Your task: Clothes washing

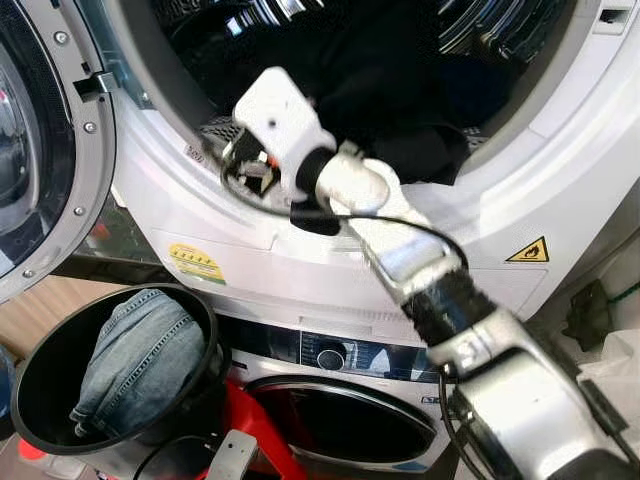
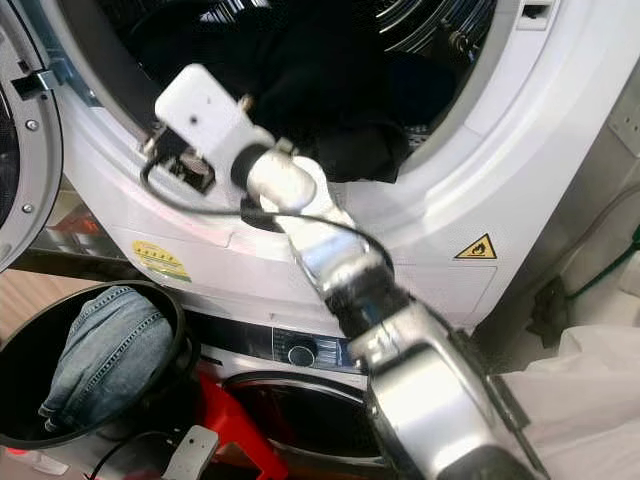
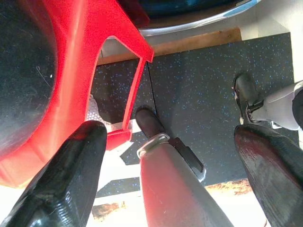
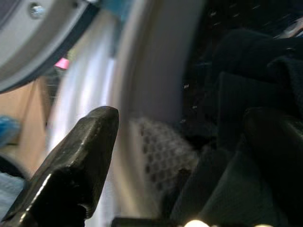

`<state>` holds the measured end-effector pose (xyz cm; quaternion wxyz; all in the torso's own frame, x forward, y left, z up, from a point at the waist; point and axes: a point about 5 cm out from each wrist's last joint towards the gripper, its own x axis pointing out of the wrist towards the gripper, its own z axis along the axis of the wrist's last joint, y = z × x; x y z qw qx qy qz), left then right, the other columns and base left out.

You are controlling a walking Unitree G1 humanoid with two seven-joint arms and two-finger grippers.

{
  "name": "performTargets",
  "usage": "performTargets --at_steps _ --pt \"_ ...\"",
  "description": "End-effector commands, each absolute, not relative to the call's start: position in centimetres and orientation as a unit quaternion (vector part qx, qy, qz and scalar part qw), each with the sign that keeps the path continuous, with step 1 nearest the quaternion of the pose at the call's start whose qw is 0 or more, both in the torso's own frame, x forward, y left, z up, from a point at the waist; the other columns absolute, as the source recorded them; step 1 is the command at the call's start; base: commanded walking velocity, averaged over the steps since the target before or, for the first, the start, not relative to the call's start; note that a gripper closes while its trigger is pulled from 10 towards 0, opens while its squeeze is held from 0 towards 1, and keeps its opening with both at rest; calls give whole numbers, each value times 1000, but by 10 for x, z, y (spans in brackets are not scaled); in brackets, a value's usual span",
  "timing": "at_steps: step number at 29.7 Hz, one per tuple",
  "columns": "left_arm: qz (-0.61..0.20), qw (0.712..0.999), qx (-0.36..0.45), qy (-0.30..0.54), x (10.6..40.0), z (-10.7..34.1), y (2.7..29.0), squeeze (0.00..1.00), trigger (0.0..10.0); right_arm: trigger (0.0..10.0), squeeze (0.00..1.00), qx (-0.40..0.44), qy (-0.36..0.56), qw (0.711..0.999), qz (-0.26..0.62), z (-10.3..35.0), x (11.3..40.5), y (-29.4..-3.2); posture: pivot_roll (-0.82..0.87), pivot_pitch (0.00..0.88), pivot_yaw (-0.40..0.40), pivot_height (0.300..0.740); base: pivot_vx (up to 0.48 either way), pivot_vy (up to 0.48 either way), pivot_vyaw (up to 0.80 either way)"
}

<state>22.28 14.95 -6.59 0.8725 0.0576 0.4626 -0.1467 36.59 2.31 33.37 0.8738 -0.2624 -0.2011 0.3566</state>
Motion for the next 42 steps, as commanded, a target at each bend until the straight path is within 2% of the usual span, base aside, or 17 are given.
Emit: performTargets --at_steps 1,14,21,25,31,35,39,42 --pt "-139 870 58 470 219 -68 154 0 10000 10000 0 -273 -207 878 334 342 372 19 -227 54 111 740 0 0 0" --pt "-135 869 57 473 217 -69 156 0 10000 10000 0 -337 -214 894 204 388 393 10 -182 47 91 740 0 0 0" --pt "-131 869 54 474 215 -71 156 0 10000 10000 0 -324 -204 909 162 396 396 2 -152 41 77 740 0 0 0" --pt "-131 869 56 475 213 -72 157 0 10000 10000 0 -272 -190 937 109 404 400 -10 -117 29 66 740 0 0 0" --pt "-129 869 57 475 211 -73 157 0 10000 10000 0 -168 -183 964 98 406 402 -17 -100 33 56 740 0 0 0" --pt "-127 870 53 474 211 -73 157 0 10000 10000 0 -100 -188 969 125 406 401 -17 -117 54 65 740 0 0 0" --pt "-128 870 49 473 212 -72 155 0 10000 10000 0 -54 -219 958 176 411 398 -15 -141 68 76 740 0 0 0" --pt "-130 871 48 472 213 -71 154 0 10000 10000 0 8 -253 945 207 416 397 -26 -154 78 89 740 0 0 0"
